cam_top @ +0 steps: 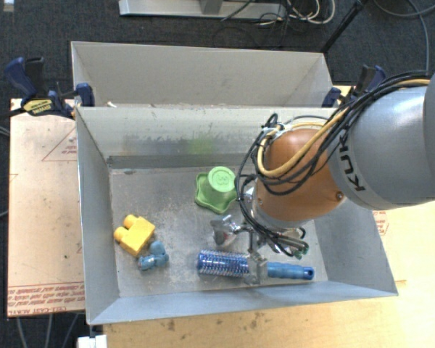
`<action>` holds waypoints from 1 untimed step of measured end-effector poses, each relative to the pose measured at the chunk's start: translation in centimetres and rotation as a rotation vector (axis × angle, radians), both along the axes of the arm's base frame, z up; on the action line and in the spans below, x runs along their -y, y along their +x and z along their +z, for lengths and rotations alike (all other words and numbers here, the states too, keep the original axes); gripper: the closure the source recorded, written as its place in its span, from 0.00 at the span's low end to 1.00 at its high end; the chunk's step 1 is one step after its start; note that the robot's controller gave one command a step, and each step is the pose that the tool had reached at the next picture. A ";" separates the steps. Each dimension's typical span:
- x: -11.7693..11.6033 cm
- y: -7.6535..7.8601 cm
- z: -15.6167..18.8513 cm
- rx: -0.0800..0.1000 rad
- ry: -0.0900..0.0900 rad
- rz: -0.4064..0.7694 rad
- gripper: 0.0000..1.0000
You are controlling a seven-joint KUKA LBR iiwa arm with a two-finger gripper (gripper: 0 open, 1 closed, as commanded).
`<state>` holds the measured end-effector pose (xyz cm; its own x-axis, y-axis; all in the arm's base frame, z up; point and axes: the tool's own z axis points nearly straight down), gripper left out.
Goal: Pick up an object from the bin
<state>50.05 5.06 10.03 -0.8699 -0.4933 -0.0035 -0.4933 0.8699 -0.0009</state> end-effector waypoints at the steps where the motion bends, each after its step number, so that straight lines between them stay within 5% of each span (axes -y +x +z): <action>1: -0.2 1.3 0.5 -0.001 0.000 0.190 0.00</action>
Offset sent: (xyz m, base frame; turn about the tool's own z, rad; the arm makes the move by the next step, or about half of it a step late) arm 0.0121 0.0008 0.0054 -0.1927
